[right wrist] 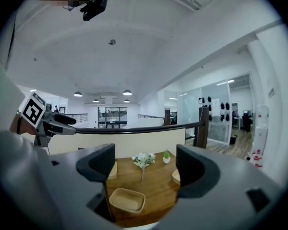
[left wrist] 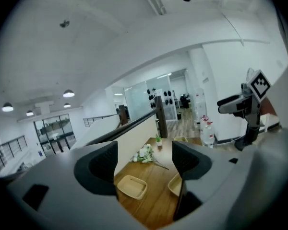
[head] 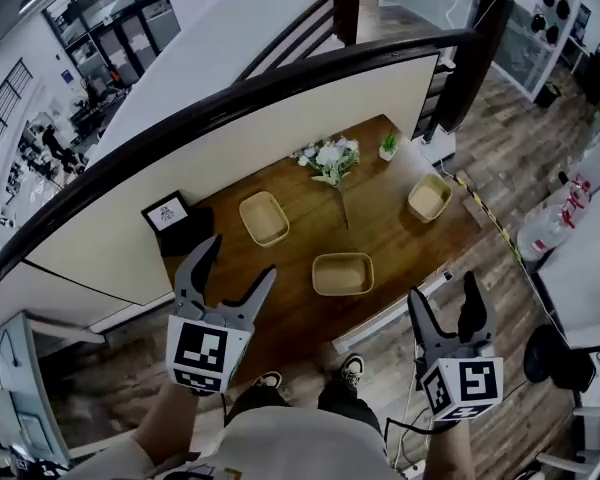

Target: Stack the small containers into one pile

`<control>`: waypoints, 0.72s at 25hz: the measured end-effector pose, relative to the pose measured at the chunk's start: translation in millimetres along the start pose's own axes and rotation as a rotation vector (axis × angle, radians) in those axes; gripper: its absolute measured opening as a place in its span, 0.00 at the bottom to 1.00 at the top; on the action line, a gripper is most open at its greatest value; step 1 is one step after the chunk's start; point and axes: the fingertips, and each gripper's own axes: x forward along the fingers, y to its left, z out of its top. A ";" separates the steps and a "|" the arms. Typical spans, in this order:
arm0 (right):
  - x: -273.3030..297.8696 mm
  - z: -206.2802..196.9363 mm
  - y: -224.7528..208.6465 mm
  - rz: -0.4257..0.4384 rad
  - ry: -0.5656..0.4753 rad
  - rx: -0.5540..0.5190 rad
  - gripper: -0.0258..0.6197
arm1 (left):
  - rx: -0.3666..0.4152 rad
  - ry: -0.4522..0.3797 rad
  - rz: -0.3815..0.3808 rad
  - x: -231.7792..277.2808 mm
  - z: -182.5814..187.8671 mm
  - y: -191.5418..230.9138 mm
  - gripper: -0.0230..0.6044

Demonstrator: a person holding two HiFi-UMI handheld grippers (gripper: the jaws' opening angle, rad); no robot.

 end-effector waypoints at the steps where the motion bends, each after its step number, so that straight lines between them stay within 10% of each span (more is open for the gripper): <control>1: 4.9 1.4 -5.9 0.020 -0.002 0.001 0.65 | 0.023 0.000 0.017 4.1 4.6 -5.1 0.60; 18: 50.4 27.1 -39.4 0.309 -0.078 -0.045 0.60 | -0.126 0.017 0.284 -8.1 25.4 -27.7 0.60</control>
